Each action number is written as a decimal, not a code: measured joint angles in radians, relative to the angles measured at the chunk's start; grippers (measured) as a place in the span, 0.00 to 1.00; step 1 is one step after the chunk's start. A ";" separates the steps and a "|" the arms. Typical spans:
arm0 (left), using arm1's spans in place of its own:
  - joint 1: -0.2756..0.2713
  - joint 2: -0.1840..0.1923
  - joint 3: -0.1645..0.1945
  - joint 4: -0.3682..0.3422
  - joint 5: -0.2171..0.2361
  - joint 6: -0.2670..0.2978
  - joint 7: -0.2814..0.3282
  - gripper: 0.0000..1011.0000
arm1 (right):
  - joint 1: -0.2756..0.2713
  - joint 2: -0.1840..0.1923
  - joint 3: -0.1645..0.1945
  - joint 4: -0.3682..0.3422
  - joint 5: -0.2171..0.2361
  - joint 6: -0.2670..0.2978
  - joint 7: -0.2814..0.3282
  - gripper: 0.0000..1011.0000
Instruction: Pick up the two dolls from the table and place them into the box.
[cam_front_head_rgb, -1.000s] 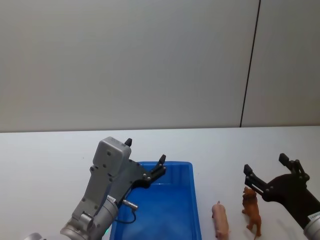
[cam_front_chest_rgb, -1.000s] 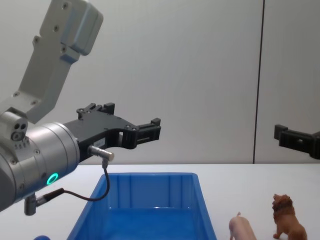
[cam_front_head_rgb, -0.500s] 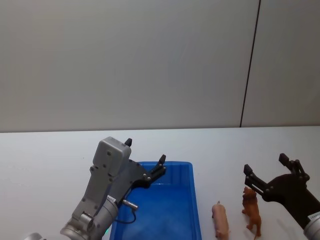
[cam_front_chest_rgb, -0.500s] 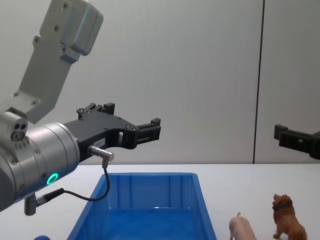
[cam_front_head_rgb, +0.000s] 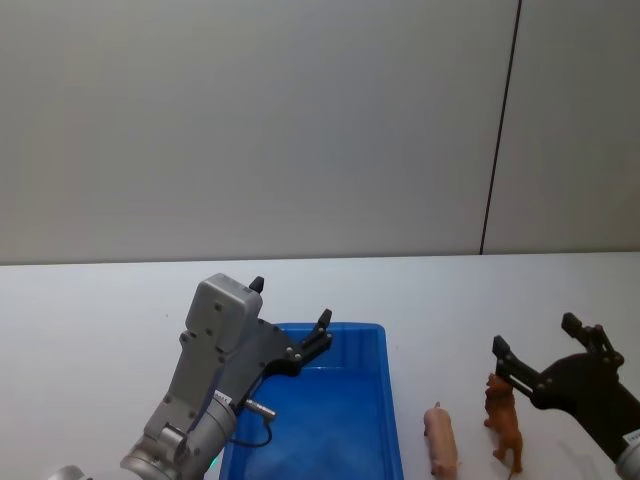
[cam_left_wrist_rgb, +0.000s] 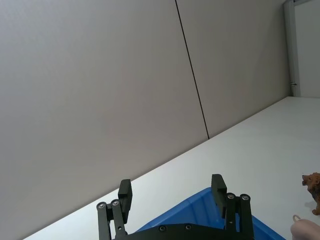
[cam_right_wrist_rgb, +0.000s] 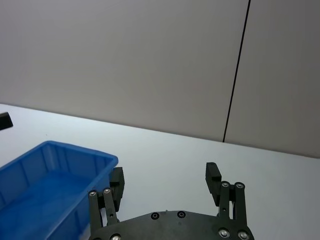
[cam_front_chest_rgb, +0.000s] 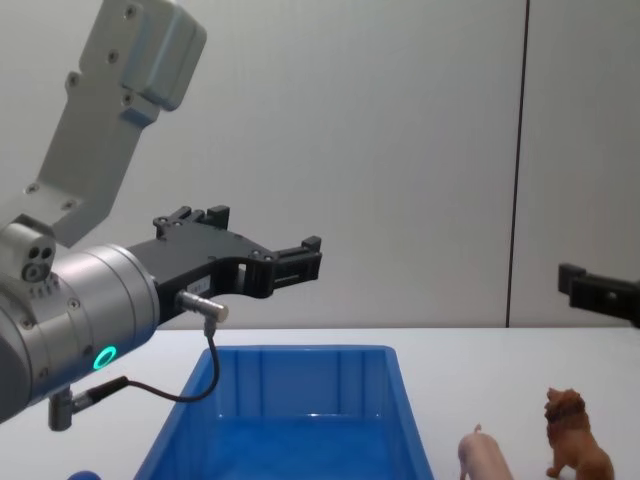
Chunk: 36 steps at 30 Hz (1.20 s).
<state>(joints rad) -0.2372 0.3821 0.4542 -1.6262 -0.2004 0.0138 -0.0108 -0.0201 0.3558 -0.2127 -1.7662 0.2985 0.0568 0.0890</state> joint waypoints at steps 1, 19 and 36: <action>0.000 0.000 0.000 0.000 0.000 0.000 0.000 0.99 | -0.002 0.003 0.002 0.000 0.002 0.005 0.003 0.99; 0.000 0.000 0.000 0.000 0.000 0.000 0.000 0.99 | -0.033 0.071 0.037 0.026 0.032 0.109 0.077 0.99; 0.000 0.000 0.000 0.000 0.000 0.000 0.000 0.99 | 0.006 0.048 0.015 0.117 0.010 0.178 0.144 0.99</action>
<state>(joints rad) -0.2372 0.3821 0.4543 -1.6262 -0.2004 0.0138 -0.0109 -0.0143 0.4041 -0.1972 -1.6490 0.3086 0.2349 0.2333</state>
